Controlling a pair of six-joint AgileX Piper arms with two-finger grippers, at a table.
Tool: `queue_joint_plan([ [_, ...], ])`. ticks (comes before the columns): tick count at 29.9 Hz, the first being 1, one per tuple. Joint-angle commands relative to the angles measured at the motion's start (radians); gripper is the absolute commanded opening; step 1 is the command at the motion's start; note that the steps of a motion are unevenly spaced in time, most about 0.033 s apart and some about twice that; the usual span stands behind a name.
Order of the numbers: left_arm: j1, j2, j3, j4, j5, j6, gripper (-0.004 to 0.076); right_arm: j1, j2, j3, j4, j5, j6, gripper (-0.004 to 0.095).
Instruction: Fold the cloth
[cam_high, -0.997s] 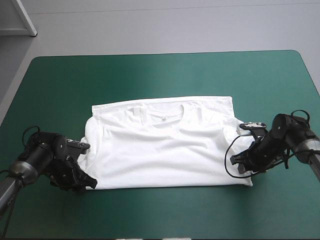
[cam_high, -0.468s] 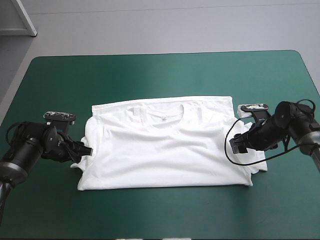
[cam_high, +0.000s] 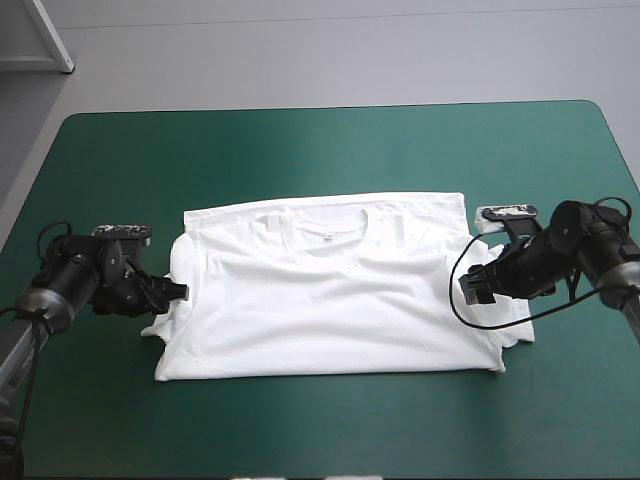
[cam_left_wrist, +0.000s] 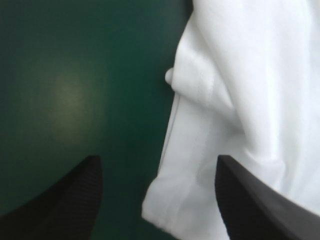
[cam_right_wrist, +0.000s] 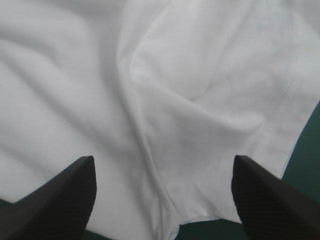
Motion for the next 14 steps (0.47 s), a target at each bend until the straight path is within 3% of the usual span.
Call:
queue_joint_plan([
  [1,-0.003,0.032,-0.019,-0.014,-0.024,-0.004,0.0479,-0.005,-0.034,-0.031,0.01,-0.017,-0.003,0.0714],
  [7,-0.003,0.1,-0.018,-0.02,-0.026,-0.014,0.0453,-0.005,-0.034,-0.031,0.002,-0.029,-0.003,0.0714],
  [14,-0.003,0.108,0.086,-0.05,-0.082,-0.036,0.0312,-0.005,-0.034,-0.031,0.002,-0.06,-0.007,0.0714],
])
